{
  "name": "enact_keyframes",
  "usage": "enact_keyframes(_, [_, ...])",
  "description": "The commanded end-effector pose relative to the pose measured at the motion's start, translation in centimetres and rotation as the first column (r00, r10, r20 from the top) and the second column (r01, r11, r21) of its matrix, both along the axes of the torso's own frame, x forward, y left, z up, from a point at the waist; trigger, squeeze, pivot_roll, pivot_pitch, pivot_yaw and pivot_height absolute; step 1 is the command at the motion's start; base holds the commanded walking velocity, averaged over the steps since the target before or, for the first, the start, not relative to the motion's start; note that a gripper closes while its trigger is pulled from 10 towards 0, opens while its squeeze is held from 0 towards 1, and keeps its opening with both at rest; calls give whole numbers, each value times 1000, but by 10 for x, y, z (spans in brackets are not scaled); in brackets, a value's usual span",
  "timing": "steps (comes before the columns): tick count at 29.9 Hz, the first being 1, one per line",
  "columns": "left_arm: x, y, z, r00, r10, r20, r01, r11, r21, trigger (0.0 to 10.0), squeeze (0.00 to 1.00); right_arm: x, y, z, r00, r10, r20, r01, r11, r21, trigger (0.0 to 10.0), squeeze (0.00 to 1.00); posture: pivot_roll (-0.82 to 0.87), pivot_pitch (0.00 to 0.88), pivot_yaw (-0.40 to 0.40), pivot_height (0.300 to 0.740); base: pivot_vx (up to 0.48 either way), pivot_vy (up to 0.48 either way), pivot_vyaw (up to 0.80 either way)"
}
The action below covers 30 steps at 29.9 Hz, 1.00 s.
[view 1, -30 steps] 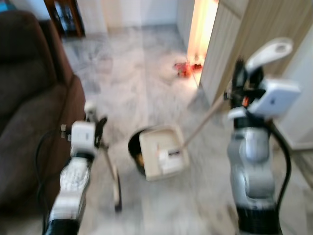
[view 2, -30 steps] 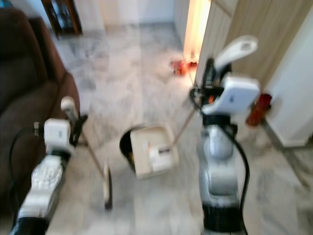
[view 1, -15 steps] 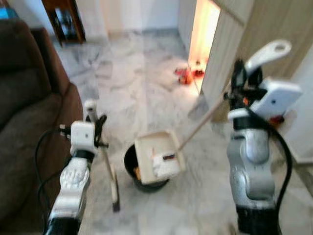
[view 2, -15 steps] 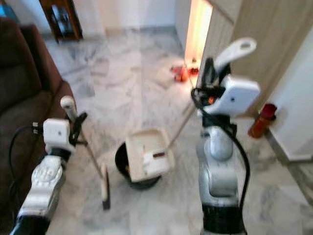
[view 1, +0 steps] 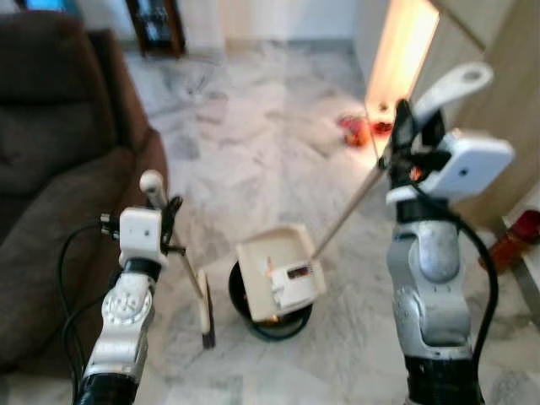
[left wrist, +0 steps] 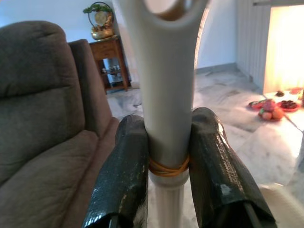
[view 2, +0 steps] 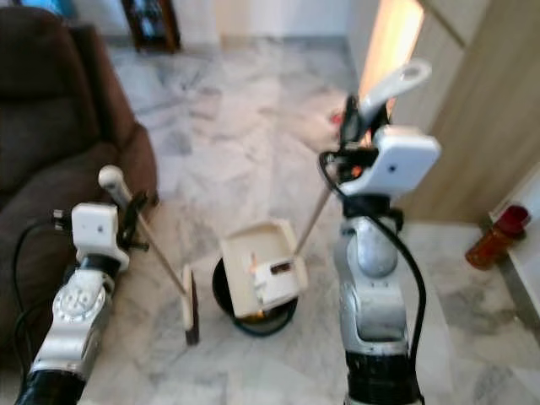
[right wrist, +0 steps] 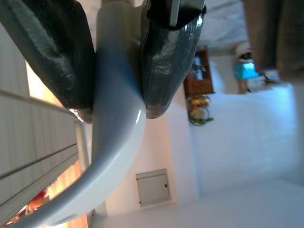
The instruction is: Sweep floor
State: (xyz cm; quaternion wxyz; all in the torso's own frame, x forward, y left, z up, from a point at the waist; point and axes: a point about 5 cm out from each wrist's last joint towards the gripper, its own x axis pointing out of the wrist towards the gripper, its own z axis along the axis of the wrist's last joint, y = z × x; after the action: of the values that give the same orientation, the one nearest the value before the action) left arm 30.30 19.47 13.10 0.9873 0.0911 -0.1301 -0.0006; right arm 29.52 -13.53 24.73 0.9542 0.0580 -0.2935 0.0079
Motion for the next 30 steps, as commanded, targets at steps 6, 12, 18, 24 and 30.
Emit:
enact_keyframes(6, [1,-1,10,999,-6,52,5,1000,15,10000,0,-8,0,15,996,6,84,-9,999,38,10000,0,17,58,43,740,0,0,0])
enact_keyframes(12, [1,-1,10,999,-8,52,7,1000,14,10000,0,-9,3,16,996,7,93,-11,999,44,10000,0,18,57,43,740,0,0,0])
enact_keyframes(18, [1,-1,10,999,-8,54,7,1000,16,10000,0,-13,14,20,992,25,124,-28,999,27,10000,0,19,55,42,740,0,0,0])
enact_keyframes(24, [1,-1,10,999,-10,53,9,1000,17,10000,0,-18,24,25,985,25,173,-18,999,-39,10000,0,20,53,43,740,0,0,0])
enact_keyframes(30, [1,-2,10,998,-12,54,11,1000,17,10000,0,-20,28,25,982,19,188,-7,998,-62,10000,0,20,53,43,740,0,0,0])
